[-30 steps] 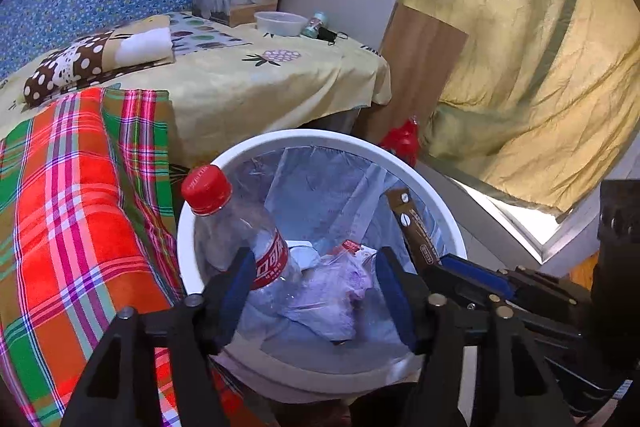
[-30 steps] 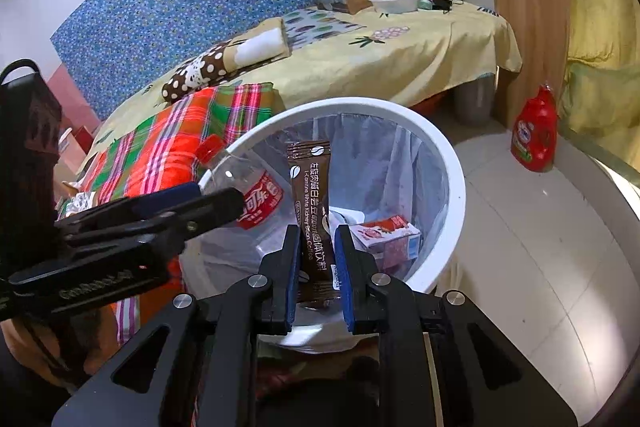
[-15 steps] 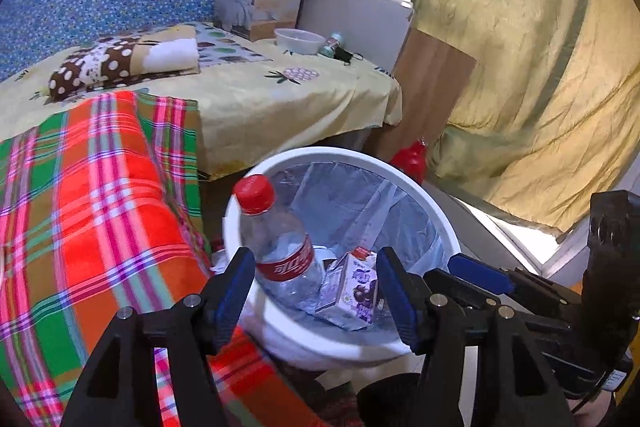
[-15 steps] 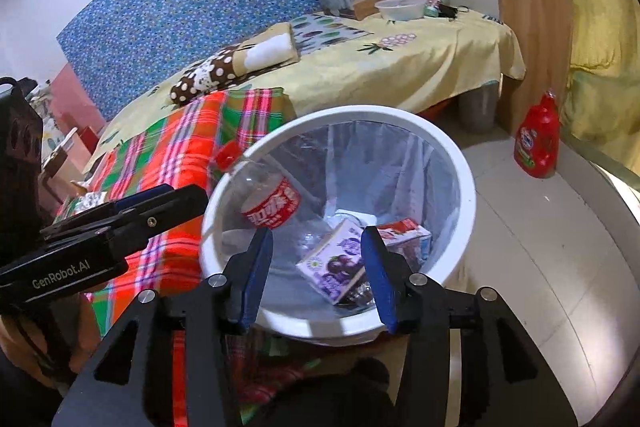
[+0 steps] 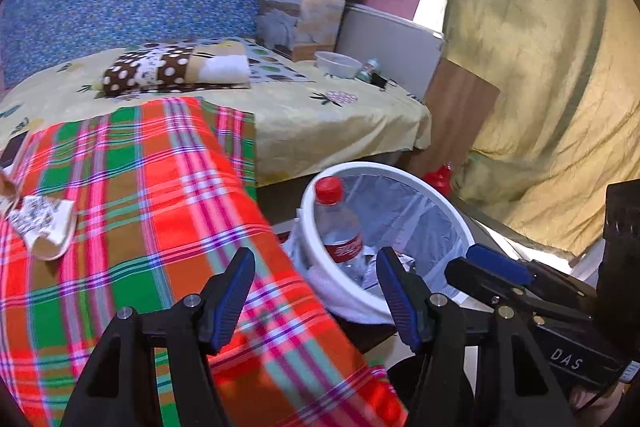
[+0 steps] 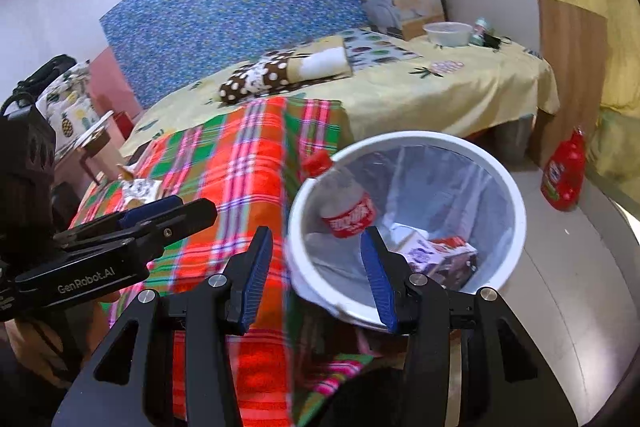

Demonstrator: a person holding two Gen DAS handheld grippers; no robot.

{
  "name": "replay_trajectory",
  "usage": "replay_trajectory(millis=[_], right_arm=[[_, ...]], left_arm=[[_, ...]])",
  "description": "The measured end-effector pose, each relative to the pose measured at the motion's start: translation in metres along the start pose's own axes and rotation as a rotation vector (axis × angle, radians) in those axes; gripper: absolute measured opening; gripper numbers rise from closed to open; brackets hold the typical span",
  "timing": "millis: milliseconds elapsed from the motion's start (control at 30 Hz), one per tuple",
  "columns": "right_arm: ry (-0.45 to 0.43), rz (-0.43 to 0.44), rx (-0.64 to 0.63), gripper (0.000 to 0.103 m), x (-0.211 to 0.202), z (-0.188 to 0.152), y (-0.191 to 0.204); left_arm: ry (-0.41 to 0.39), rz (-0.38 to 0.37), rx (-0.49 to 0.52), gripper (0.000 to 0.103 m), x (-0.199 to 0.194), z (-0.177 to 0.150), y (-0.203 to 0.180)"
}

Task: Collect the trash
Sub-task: 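Move both open tools back toward the remaining trash on the cloth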

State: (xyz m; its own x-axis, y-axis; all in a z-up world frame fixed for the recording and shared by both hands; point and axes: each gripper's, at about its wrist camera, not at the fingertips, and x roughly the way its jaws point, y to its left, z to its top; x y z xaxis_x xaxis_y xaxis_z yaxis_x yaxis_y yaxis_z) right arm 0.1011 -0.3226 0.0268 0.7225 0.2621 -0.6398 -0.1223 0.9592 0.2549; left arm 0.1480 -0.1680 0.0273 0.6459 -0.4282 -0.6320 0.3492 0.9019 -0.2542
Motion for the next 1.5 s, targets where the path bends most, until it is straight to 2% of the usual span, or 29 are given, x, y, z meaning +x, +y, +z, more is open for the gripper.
replay_trajectory(millis=[567,1100,1500], right_arm=[[0.013,0.079,-0.1,0.048,0.004,-0.006,0.054],[0.043,0.161,-0.177,0.048,0.012,-0.011,0.1],[0.064,0.199,-0.205,0.048,0.02,-0.012,0.118]], left_arm=[[-0.049,0.101,-0.091,0.063,-0.056,-0.027,0.054],[-0.065,0.184,-0.17,0.063,-0.091,-0.048,0.098],[-0.084,0.245,-0.206,0.063,-0.108,-0.055,0.125]])
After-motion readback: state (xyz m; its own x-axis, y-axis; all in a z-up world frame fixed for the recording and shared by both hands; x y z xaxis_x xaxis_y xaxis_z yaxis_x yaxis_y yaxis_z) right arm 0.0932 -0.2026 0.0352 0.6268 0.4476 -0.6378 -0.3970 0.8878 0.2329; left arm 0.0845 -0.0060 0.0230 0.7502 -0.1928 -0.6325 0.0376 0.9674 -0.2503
